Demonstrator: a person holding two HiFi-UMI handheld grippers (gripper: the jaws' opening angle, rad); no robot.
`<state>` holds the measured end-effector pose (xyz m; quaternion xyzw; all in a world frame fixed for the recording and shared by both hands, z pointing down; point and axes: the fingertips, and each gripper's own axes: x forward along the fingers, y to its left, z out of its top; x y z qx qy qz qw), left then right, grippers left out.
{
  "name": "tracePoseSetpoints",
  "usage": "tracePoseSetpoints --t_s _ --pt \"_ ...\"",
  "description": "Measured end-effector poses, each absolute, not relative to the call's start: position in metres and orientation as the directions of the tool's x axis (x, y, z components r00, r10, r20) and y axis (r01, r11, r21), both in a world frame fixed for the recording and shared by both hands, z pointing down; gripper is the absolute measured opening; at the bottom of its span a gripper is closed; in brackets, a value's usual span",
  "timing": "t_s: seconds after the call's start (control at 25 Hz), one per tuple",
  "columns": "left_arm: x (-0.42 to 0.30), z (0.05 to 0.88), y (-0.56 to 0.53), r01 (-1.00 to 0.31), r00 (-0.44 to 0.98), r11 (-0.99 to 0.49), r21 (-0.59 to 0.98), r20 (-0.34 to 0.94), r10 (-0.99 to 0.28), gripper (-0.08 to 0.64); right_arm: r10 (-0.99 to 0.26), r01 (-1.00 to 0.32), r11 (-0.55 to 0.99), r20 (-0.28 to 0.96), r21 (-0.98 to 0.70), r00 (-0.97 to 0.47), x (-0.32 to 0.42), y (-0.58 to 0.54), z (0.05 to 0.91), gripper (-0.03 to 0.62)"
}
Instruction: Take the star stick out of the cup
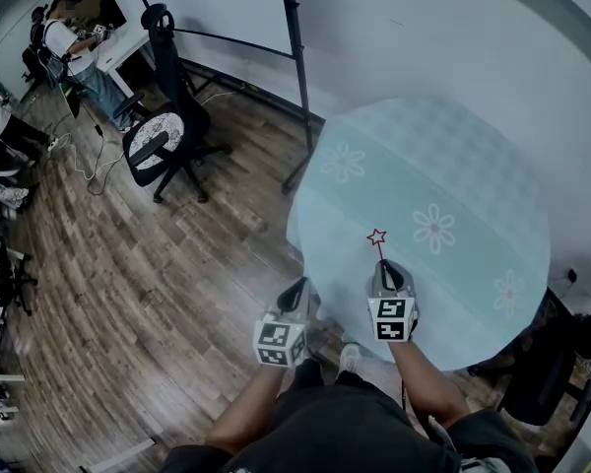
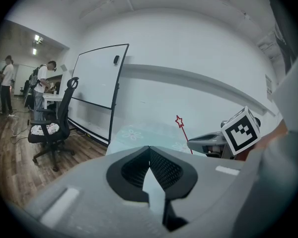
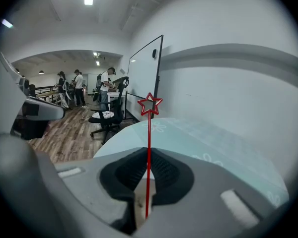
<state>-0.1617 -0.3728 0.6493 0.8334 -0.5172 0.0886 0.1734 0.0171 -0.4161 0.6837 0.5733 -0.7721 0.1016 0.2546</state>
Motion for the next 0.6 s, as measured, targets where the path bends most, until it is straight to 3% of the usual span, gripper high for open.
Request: tracePoseSetpoints --t_s 0.6 --pt "-0.16 0.594 -0.37 -0.891 0.453 -0.431 0.143 0.223 -0.863 0.006 -0.924 -0.959 0.271 0.302 0.084 -0.235 0.017 -0.399 0.576 0.021"
